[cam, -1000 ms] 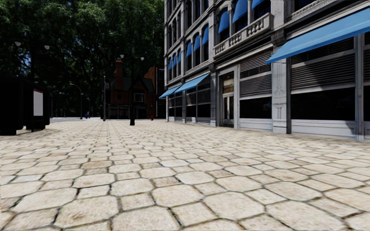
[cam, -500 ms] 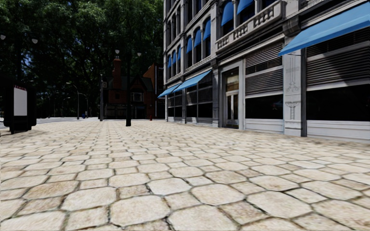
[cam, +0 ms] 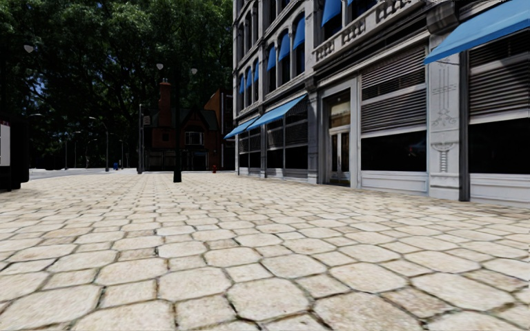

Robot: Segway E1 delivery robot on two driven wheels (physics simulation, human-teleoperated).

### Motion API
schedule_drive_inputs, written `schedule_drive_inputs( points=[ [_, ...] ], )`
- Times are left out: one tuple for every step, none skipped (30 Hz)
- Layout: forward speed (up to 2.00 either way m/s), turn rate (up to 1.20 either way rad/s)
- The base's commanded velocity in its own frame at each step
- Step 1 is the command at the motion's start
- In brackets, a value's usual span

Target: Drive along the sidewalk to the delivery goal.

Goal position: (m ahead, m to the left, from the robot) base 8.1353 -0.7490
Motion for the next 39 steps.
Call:
schedule_drive_inputs(
  points=[
    [2.0,0.0],
    [2.0,0.0],
    [2.0,0.0],
    [2.0,0.0],
    [2.0,0.0],
    [2.0,0.0],
    [2.0,0.0],
    [2.0,0.0],
    [2.0,0.0],
    [2.0,0.0],
    [2.0,0.0],
    [2.0,0.0],
    [2.0,0.0],
    [2.0,0.0],
    [2.0,0.0],
    [2.0,0.0],
    [2.0,0.0],
    [2.0,0.0],
    [2.0,0.0],
    [2.0,0.0],
    [2.0,0.0],
    [2.0,0.0],
    [2.0,0.0],
    [2.0,0.0],
    [2.0,0.0],
    [2.0,0.0],
    [2.0,0.0],
    [2.0,0.0],
    [2.0,0.0],
    [2.0,0.0],
    [2.0,0.0],
    [2.0,0.0],
    [2.0,0.0],
    [2.0,0.0],
    [2.0,0.0],
    [2.0,0.0],
    [2.0,0.0],
    [2.0,0.0],
    [2.0,0.0]
  ],
)
